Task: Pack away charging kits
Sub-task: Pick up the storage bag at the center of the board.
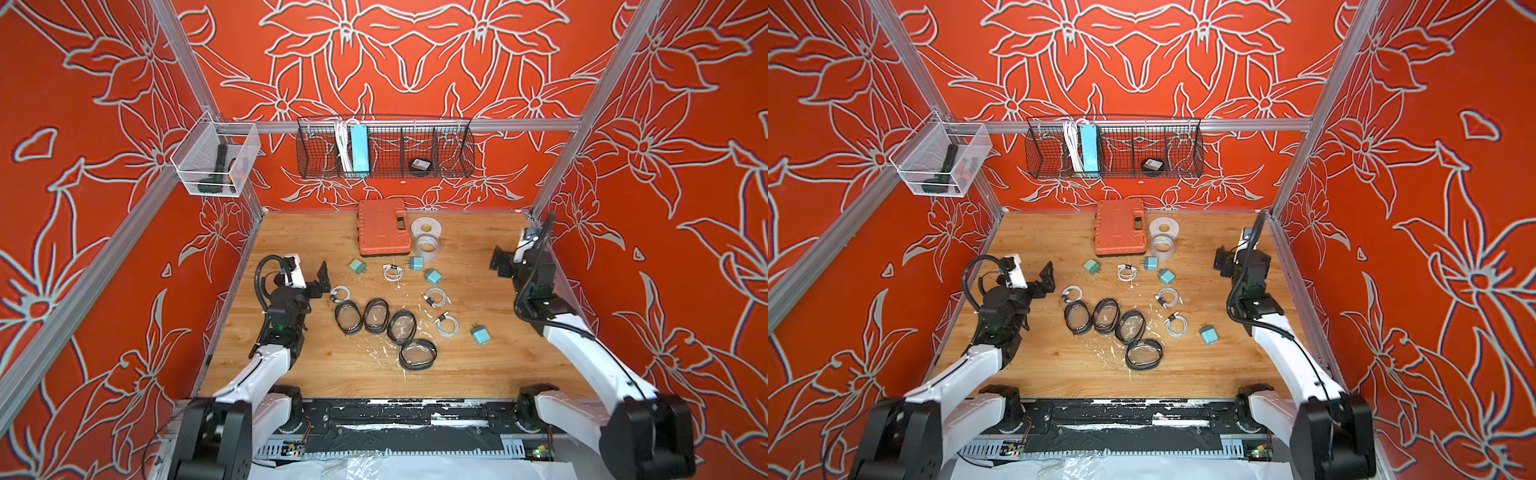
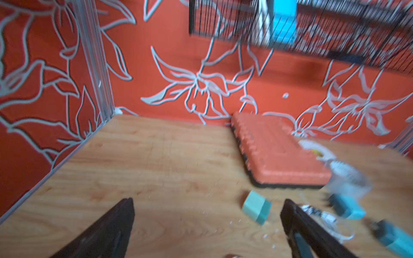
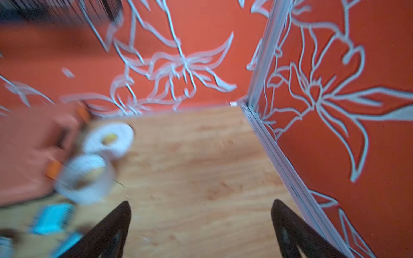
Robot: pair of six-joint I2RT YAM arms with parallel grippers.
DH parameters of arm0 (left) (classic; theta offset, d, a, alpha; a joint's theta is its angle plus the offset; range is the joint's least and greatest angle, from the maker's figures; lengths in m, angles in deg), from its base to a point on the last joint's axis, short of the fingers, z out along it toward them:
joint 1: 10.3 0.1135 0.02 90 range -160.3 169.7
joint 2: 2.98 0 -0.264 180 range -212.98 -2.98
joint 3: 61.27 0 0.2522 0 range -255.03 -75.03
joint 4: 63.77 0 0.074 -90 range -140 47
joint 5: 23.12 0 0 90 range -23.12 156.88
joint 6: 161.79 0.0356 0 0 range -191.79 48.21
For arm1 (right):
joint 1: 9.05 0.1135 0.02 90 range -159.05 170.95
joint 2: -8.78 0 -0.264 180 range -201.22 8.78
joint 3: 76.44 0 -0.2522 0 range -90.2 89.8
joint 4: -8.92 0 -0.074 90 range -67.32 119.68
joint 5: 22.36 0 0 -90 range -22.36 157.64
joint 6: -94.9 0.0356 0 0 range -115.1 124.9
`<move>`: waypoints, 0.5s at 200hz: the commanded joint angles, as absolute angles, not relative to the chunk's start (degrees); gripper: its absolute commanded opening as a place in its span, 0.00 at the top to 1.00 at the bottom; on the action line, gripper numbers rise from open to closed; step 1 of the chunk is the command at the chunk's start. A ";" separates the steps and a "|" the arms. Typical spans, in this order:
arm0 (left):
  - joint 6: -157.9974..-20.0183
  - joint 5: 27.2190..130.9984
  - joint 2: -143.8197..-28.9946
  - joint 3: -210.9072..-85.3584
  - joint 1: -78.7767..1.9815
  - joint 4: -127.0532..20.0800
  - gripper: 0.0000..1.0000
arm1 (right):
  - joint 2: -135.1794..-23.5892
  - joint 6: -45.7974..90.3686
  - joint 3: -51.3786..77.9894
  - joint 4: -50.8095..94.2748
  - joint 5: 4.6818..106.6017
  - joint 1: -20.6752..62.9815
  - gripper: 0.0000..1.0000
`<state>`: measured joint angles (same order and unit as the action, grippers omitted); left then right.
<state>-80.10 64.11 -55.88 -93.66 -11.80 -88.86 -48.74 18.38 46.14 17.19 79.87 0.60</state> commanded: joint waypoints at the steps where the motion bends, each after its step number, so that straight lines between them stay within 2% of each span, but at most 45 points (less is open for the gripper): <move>1: -98.33 63.85 -45.69 -96.47 -11.97 -67.81 0.01 | -44.18 33.52 46.34 36.25 63.43 0.48 0.02; 13: -99.22 67.91 -39.83 -98.64 -11.97 -57.92 0.01 | -41.37 34.68 49.98 31.55 51.91 0.62 0.02; 23: -103.81 66.12 -34.87 -98.90 -11.87 -51.88 0.01 | -38.56 37.82 53.29 27.89 46.04 0.61 0.02; 36: -107.77 63.19 -28.71 -99.72 -11.59 -46.52 0.01 | -34.49 43.72 55.37 29.08 46.70 0.61 0.02; 52: -106.78 67.65 -22.03 -99.89 -11.56 -47.03 0.01 | -30.06 43.56 56.04 30.22 46.08 0.61 0.02; 68: -111.96 64.45 -18.01 -100.60 -11.54 -42.36 0.01 | -27.33 44.80 58.31 28.24 45.35 0.52 0.02; 89: -112.98 66.23 -18.10 -101.49 -11.56 -38.97 0.01 | -29.38 48.54 61.87 18.11 38.30 0.47 0.02; 100: -111.97 68.29 -21.22 -102.68 -11.60 -37.00 0.02 | -32.09 49.63 61.40 18.73 38.34 0.44 0.02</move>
<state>-108.93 65.56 -17.68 -100.90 -11.80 -45.32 -28.39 43.51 60.28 24.71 44.51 0.60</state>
